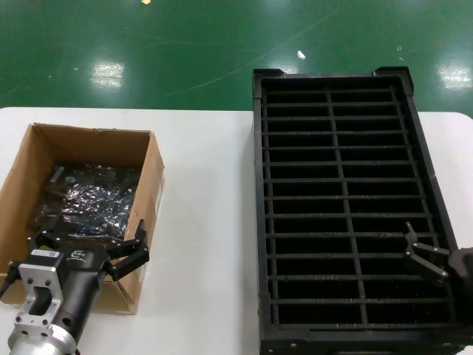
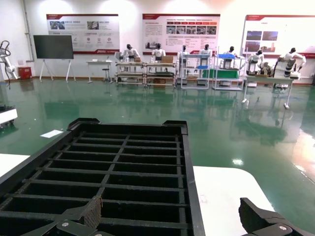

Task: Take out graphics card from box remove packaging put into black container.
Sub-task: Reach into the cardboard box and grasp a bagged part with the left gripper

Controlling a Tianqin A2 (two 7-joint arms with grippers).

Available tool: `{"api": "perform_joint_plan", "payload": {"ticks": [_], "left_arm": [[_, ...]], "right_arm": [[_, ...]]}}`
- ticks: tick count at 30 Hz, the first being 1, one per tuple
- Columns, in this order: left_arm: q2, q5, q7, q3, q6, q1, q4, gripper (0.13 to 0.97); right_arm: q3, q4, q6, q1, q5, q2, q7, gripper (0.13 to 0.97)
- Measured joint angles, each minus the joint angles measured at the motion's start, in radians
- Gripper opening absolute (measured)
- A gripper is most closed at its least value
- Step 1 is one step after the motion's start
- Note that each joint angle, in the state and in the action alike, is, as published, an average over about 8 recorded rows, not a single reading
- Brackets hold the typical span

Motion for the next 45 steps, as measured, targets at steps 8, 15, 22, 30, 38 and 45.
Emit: {"api": "perform_joint_plan", "payload": {"ticks": [8, 15, 22, 30, 38, 45], "left_arm": [[0.0, 0.0, 0.0, 0.0, 0.0, 0.0, 0.0, 0.966], [-0.005, -0.004, 0.002, 0.006, -0.028, -0.001, -0.002, 0.966], [-0.083, -0.079, 0.096, 0.071, -0.157, -0.038, -0.013, 0.966], [-0.315, -0.377, 0.351, 0.262, -0.372, -0.171, 0.0, 0.966], [-0.502, -0.719, 0.628, 0.596, -0.413, -0.428, 0.138, 0.966], [-0.603, -0.903, 0.79, 0.92, -0.382, -0.662, 0.243, 0.966]], "right_arm": [[0.0, 0.0, 0.0, 0.0, 0.0, 0.0, 0.0, 0.966], [0.0, 0.0, 0.0, 0.0, 0.0, 0.0, 0.0, 0.966], [0.0, 0.0, 0.0, 0.0, 0.0, 0.0, 0.0, 0.966], [0.0, 0.0, 0.0, 0.0, 0.0, 0.0, 0.0, 0.966], [0.0, 0.0, 0.0, 0.0, 0.0, 0.0, 0.0, 0.966], [0.0, 0.0, 0.0, 0.0, 0.0, 0.0, 0.0, 0.966]]}}
